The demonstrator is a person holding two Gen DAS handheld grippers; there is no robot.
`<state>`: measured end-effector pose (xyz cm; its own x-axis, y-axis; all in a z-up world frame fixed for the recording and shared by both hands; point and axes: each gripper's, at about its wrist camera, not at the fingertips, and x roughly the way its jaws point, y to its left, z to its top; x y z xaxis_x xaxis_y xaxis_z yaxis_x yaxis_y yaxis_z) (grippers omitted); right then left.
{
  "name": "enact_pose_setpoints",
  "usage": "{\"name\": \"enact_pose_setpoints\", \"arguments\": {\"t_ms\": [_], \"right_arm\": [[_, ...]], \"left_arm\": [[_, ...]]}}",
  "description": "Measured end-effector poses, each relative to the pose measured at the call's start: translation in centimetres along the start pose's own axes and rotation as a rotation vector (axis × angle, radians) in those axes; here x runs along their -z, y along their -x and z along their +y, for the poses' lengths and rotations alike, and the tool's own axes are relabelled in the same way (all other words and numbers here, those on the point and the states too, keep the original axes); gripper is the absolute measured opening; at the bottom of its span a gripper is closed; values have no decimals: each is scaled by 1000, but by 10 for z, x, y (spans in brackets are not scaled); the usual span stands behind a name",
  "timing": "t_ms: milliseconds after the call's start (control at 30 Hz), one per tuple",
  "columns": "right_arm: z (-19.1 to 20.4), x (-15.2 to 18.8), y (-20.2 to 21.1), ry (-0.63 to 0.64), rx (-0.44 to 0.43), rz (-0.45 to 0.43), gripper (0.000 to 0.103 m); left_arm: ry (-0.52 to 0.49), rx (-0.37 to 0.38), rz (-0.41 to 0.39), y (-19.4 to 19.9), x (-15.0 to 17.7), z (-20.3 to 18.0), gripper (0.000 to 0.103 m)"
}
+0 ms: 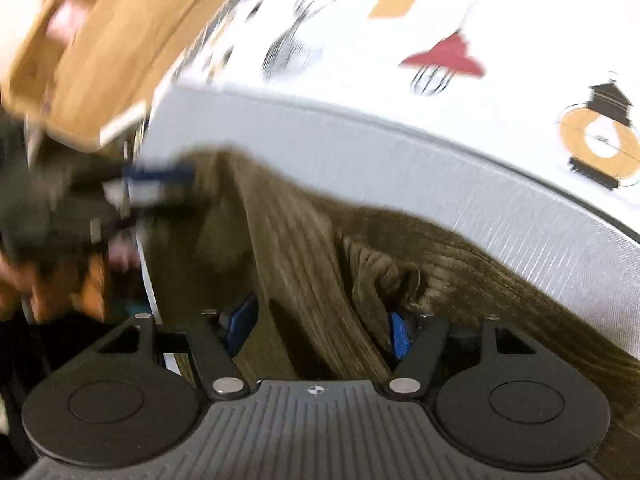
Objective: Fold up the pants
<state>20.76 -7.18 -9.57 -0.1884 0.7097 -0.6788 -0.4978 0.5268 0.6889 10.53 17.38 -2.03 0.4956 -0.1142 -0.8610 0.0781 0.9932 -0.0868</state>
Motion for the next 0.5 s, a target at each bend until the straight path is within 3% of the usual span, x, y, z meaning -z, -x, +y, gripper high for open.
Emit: {"name": "enact_pose_setpoints", "arguments": {"t_ms": [67,167,233,267,367,500], "right_arm": [[-9,-8,17,-70,-17,-128,48],[-34,-21,64,-276,-95,-423,46],[-38,-14,97,-300,-5,-680,48],[-42,-12,107,-317,50,-737,50],[-53,-14,116,-353,69,-710,50],[-38,-20,100,-181,104,-474,57]], "left_arm": [[13,-6,0,0,0,3,51],[26,-12,-7,2,1,7,51],[32,-15,-9,2,0,8,51],[34,-15,-9,2,-1,9,51],[27,-10,-11,2,-1,7,51],[25,-16,-9,1,-2,6,52]]}}
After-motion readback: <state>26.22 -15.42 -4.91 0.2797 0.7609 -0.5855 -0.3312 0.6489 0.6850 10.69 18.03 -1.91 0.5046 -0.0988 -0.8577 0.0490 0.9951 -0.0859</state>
